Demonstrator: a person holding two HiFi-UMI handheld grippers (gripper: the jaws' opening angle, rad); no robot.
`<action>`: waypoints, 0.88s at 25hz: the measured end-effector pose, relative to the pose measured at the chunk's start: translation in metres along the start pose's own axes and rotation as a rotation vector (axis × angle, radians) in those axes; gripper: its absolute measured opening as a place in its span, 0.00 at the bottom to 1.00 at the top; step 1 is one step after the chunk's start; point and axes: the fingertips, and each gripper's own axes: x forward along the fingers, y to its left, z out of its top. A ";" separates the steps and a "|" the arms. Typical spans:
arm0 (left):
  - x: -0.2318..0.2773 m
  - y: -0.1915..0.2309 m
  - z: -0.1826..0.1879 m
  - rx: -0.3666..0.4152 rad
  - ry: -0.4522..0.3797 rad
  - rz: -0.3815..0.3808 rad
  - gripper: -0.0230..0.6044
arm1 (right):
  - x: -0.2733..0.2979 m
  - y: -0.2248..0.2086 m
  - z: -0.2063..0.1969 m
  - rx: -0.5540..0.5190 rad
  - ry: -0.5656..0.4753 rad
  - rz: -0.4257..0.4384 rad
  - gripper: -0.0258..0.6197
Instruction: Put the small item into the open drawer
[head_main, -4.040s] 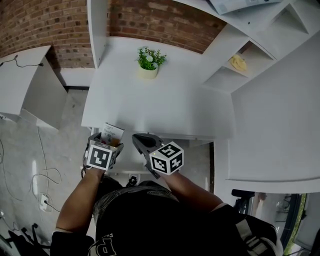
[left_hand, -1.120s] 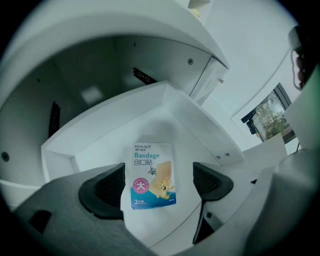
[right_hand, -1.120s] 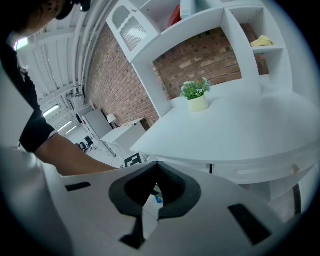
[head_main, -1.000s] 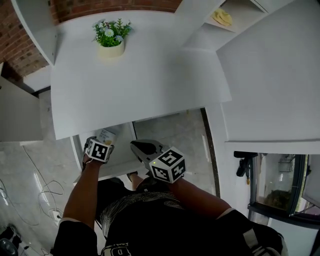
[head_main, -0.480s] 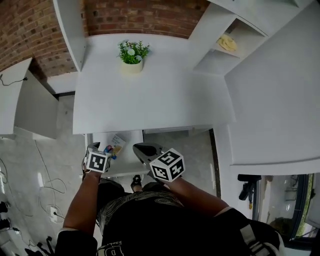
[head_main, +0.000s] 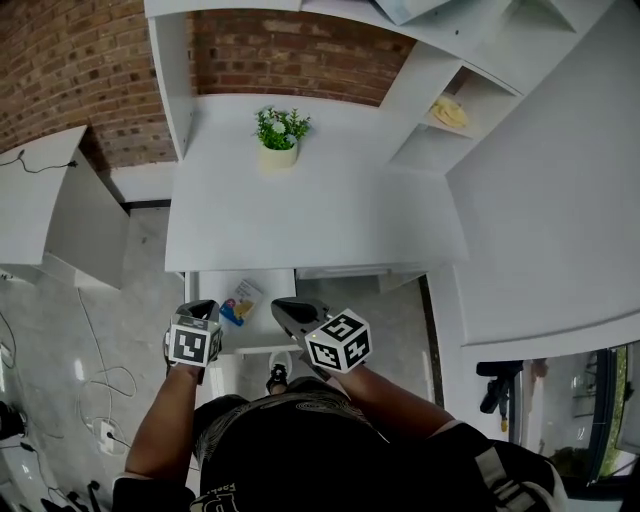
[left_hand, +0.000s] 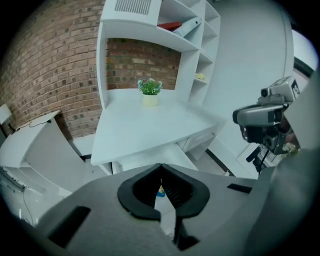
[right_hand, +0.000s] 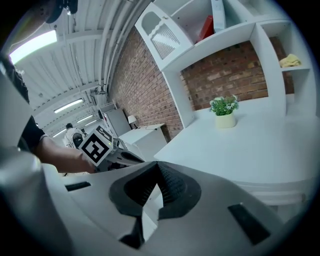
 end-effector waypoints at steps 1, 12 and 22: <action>-0.009 -0.002 0.001 -0.002 -0.020 -0.012 0.07 | -0.001 0.008 -0.002 -0.002 -0.007 -0.002 0.05; -0.154 -0.028 -0.032 0.021 -0.169 -0.184 0.06 | -0.021 0.122 -0.025 0.041 -0.087 -0.082 0.05; -0.238 -0.037 -0.088 -0.038 -0.263 -0.258 0.06 | -0.055 0.200 -0.070 0.056 -0.105 -0.157 0.05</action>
